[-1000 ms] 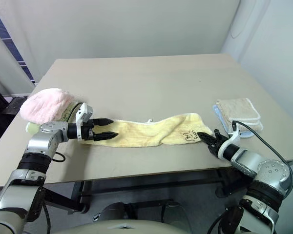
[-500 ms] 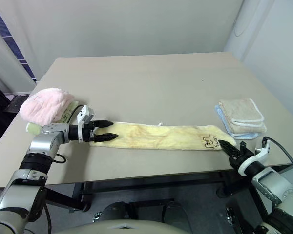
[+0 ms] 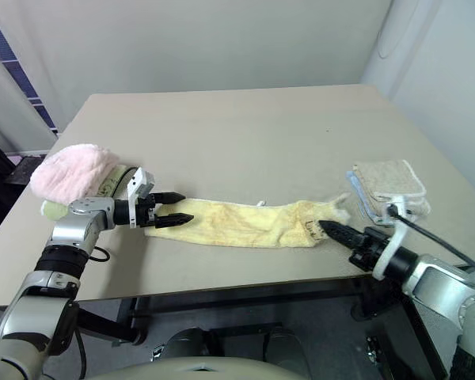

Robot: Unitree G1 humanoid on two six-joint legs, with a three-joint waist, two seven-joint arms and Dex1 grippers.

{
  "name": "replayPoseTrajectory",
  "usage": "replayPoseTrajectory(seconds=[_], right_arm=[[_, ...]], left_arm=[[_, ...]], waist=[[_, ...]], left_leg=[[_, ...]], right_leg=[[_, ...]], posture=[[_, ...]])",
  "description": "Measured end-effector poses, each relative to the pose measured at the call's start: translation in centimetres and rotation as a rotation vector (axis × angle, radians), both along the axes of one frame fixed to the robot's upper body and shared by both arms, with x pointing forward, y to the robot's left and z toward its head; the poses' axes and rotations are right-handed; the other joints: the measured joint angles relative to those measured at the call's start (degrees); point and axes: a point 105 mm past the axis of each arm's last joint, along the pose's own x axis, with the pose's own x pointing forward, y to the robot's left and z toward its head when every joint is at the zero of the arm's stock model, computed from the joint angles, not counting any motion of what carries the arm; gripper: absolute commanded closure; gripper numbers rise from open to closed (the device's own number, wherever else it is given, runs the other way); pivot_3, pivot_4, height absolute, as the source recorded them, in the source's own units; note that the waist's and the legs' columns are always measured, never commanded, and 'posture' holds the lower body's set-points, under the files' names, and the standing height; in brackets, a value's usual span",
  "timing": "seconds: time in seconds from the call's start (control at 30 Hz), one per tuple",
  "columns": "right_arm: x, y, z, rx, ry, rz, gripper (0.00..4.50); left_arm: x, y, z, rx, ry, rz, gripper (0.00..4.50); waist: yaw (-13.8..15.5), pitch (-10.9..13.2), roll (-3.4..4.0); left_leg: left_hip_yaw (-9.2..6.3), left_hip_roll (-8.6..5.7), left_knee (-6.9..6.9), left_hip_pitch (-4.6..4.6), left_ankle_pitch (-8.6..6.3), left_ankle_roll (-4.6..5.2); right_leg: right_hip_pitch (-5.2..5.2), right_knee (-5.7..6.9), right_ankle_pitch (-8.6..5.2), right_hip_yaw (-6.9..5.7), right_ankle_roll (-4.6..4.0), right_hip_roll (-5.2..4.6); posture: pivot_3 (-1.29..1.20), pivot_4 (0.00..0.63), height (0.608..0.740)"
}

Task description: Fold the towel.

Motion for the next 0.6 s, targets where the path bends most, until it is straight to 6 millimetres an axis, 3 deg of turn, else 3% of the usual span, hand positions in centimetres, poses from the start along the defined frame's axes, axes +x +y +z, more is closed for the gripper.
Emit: replayPoseTrajectory(seconds=[0.27, 0.47, 0.6], right_arm=[[2.7, 5.3, 1.7, -0.052, -0.129, 0.167, 4.49], [4.2, 7.9, 0.6, -0.139, -0.131, 0.272, 4.49], [4.4, 9.5, -1.5, -0.265, -0.094, 0.379, 4.49]], left_arm=[[0.1, -0.3, 0.1, -0.005, -0.004, -0.004, 0.0], [0.2, -0.4, 0.1, -0.007, -0.004, -0.007, 0.0], [0.2, -0.6, 0.2, -0.007, -0.005, -0.013, 0.0]], waist=[[0.2, 0.0, -0.03], [0.1, 0.0, -0.04], [0.0, 0.0, -0.05]], left_leg=[[0.0, 0.0, 0.0, 0.01, 0.0, -0.01], [0.08, -0.01, 0.01, -0.11, -0.02, 0.07], [0.08, 0.01, 0.11, -0.07, -0.02, 0.06]], right_leg=[[-0.08, -0.03, 0.07, -0.02, -0.1, -0.03], [-0.1, -0.02, 0.07, -0.01, -0.08, -0.02], [-0.17, 0.08, 0.07, -0.01, -0.08, -0.02]], posture=[[0.0, 0.0, 0.74], [0.0, 0.0, 0.74], [0.0, 0.0, 0.74]])
